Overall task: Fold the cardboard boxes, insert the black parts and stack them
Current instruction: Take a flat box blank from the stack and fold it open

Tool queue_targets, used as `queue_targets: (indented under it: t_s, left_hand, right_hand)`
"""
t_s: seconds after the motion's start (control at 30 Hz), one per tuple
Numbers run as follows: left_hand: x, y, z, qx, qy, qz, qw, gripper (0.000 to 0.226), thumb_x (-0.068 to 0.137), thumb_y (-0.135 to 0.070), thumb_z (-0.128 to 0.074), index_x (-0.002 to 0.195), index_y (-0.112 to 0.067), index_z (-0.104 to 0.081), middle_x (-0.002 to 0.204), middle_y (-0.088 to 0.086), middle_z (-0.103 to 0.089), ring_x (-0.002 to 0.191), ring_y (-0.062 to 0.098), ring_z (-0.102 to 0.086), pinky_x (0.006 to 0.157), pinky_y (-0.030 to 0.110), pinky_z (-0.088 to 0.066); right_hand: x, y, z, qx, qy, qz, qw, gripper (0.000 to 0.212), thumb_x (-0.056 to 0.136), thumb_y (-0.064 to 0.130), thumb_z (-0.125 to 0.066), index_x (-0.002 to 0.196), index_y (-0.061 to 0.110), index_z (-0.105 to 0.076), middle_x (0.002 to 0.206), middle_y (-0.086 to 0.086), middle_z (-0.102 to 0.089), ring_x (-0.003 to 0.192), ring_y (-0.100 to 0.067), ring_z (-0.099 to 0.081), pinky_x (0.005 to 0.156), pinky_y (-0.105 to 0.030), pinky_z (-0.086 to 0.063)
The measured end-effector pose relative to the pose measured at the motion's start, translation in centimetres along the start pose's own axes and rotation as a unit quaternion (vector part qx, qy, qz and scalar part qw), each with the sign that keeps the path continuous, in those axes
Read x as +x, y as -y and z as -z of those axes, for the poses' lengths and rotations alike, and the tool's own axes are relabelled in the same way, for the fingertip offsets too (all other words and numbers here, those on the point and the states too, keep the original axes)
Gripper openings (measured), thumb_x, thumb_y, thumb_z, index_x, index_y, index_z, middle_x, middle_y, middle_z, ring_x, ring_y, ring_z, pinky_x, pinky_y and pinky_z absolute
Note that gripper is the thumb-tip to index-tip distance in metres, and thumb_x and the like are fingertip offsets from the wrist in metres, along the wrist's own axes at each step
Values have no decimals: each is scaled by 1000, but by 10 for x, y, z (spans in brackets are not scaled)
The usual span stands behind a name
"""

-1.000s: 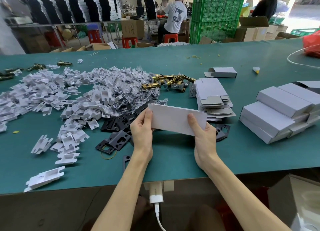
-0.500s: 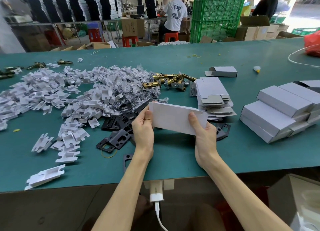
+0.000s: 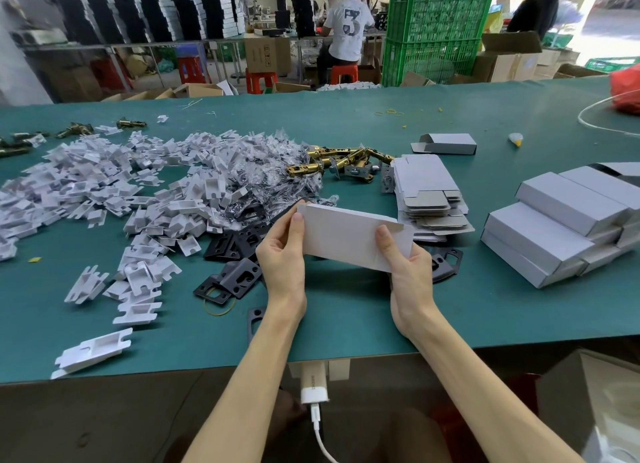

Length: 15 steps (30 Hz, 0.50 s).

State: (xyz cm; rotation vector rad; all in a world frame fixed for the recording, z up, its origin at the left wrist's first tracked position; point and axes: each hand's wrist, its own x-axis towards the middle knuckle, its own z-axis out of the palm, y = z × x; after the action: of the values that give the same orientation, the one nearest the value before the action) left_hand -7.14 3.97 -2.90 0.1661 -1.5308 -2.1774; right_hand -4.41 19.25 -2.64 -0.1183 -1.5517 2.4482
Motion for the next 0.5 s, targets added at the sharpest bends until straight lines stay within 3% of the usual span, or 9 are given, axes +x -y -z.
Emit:
queue_targets:
  t_s: [0.1,0.33,0.5]
  left_hand:
    - [1,0,2,-18,-20,-4,1000,11,97,-29,-72,89,-29,-80,93,-11,-78,85,-1,-66,78,26,-53]
    - [3,1,4,-29,-43,1,999,10,96,-25,-74,87,-21,-74,81,-12,-74,78,2,-63,78,31,-50]
    - [3,3,2,-16,-9,2,1000,9,101,-21,-67,101,-24,-76,96,-10,-79,91,4,-69,86,33,-57]
  right_hand:
    - [-1,1,-1,-6,10,-1,1000,17,83,37,-74,81,21,-80,89,4,-78,81,-4,-71,72,-15,-54]
    - [-2,1,-2,-8,25,-2,1000,19,82,36,-74,82,19,-78,89,3,-77,81,-5,-70,72,-17,-54]
    - [-2,2,-3,-7,21,0,1000,19,81,38,-75,82,20,-79,92,1,-78,85,-8,-71,74,-18,-55]
